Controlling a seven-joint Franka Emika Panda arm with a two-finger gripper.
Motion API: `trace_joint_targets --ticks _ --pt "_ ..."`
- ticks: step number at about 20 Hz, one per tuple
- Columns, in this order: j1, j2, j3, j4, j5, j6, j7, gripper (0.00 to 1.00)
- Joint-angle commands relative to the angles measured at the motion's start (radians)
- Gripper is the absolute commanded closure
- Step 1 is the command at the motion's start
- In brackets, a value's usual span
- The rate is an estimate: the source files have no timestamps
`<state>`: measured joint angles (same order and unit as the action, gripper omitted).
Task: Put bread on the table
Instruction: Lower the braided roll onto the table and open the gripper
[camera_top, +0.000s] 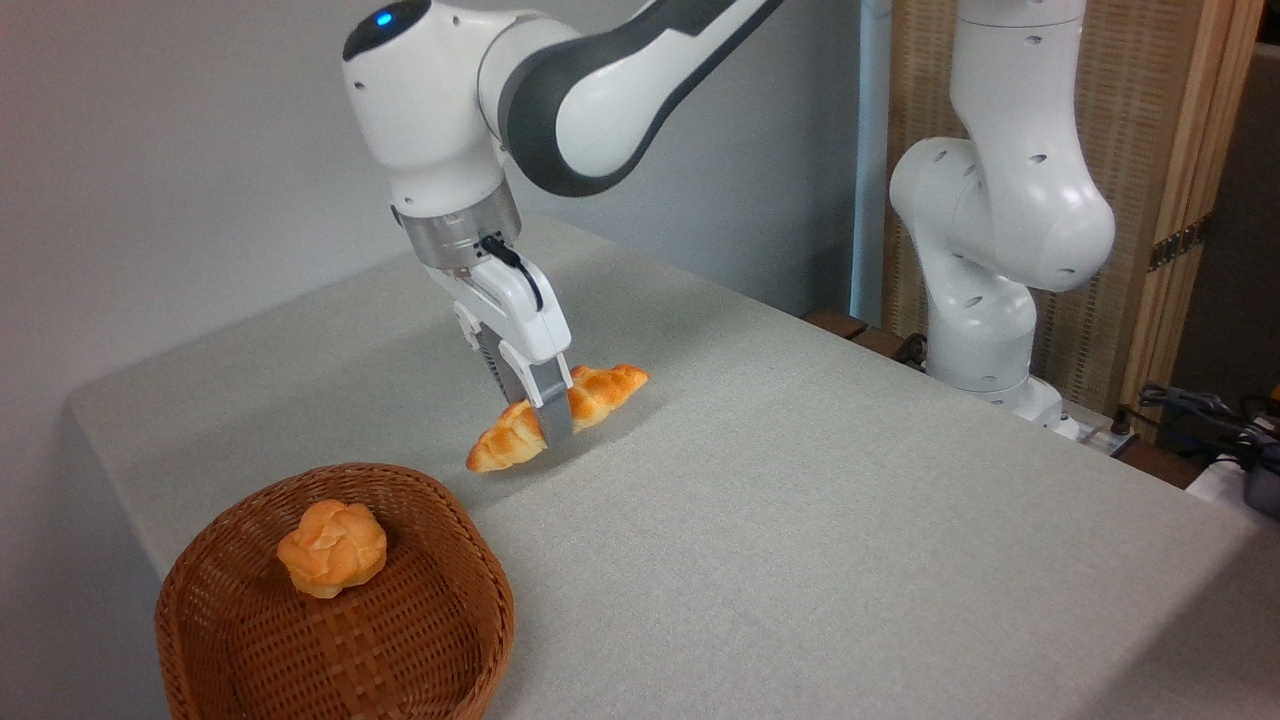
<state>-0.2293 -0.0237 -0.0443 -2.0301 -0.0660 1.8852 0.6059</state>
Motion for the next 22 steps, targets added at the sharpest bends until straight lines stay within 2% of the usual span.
trace_joint_targets --ticks 1,16,17,19,22 --pt "-0.007 -0.018 0.012 -0.019 0.012 0.014 -0.011 0.0" --pt "-0.004 -0.031 0.014 -0.004 0.014 0.011 -0.009 0.0" --pt "-0.002 -0.045 0.015 0.014 0.017 0.005 -0.009 0.0" --pt "-0.001 -0.076 0.049 0.046 0.063 0.002 -0.008 0.0" --pt "0.01 -0.096 0.084 0.134 0.072 -0.069 -0.005 0.0"
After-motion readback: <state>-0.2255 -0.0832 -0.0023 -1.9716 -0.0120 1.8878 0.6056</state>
